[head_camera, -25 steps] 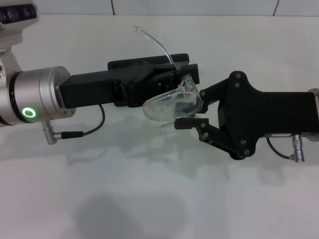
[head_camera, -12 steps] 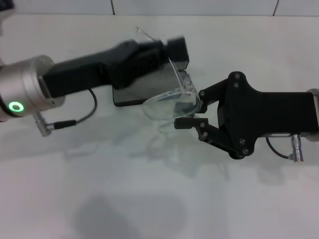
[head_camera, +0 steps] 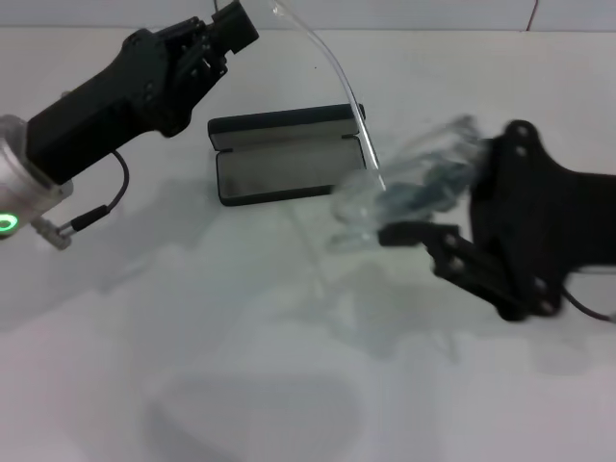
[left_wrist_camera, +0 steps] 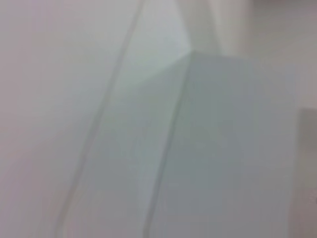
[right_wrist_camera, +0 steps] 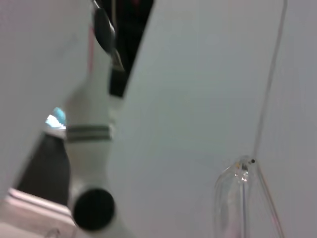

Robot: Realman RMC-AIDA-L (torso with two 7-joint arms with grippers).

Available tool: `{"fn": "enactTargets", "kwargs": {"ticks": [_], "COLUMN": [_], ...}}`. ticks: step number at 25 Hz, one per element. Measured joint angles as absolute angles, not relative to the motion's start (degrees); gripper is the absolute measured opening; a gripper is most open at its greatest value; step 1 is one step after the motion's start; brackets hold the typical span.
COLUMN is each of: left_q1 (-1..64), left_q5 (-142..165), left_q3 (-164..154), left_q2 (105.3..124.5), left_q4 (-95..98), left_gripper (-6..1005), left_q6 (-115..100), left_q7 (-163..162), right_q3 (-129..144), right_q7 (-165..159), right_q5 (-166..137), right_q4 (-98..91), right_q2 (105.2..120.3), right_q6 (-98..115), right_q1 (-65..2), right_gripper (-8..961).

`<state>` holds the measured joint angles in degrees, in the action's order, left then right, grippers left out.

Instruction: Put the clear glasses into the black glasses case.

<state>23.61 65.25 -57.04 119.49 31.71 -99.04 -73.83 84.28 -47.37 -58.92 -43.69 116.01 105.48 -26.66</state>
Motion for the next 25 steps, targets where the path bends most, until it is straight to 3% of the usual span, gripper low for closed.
{"fn": "enactTargets", "kwargs": {"ticks": [13, 25], "left_q1": [28.04, 28.32], "left_q5": [65.89, 65.23], "left_q3": [-58.6, -64.39], "left_q2": [119.77, 119.89], "left_q4": [28.54, 29.13], "left_gripper": [60, 64], "left_q6": [-93.24, -95.94], "left_q7": [-66.86, -64.1], "right_q3": [91.41, 92.98], "right_q7": [-49.58, -49.65], "right_q5": [-56.71, -55.98], "right_q4": [-40.48, -40.07], "right_q2": [116.18, 116.19], "right_q6": [107.13, 102.93], "right_q1": [-31.93, -32.32], "right_gripper": [100, 100]}}
